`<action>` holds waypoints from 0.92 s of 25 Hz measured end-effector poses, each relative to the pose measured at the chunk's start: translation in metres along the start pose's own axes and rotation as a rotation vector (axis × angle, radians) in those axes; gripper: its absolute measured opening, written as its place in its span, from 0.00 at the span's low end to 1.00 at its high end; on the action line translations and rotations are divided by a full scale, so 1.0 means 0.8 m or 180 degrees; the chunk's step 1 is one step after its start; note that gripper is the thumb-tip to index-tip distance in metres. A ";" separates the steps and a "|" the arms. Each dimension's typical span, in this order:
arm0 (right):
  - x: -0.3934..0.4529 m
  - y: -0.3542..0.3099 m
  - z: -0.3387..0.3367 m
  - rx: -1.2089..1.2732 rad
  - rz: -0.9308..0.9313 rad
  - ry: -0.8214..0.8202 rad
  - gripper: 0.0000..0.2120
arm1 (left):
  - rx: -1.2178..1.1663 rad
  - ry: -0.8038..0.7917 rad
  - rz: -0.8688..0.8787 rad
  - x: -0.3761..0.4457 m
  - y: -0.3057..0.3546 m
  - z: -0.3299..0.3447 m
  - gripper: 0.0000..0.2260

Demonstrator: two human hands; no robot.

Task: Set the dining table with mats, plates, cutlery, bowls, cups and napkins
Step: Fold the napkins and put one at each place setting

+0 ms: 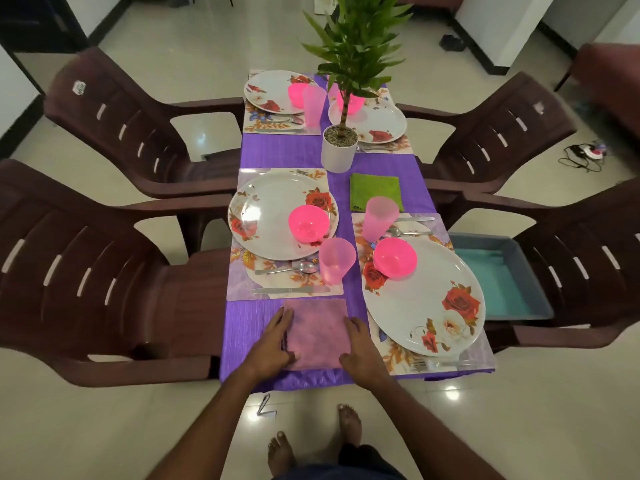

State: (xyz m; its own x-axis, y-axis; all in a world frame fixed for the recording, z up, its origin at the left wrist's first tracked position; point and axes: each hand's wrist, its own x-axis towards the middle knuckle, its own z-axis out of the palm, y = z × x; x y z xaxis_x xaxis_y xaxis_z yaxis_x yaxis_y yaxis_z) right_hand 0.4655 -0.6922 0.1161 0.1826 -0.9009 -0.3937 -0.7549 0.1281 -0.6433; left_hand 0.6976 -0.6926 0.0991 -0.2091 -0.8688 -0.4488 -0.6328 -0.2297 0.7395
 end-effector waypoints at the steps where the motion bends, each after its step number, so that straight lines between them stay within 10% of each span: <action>1: -0.001 0.000 0.001 -0.0045 -0.0021 0.0001 0.37 | 0.0055 -0.0001 0.0006 0.000 -0.001 0.000 0.46; 23: -0.009 -0.009 0.000 -0.0045 -0.0176 0.0139 0.47 | 0.0391 0.0144 0.0061 0.002 -0.009 0.012 0.48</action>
State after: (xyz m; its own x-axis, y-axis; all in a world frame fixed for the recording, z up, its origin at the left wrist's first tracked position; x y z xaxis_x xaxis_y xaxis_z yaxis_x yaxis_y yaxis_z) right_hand 0.4699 -0.6863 0.1236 0.1969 -0.9237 -0.3288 -0.7533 0.0721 -0.6537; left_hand 0.6944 -0.6881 0.0879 -0.1898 -0.8921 -0.4101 -0.7161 -0.1600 0.6794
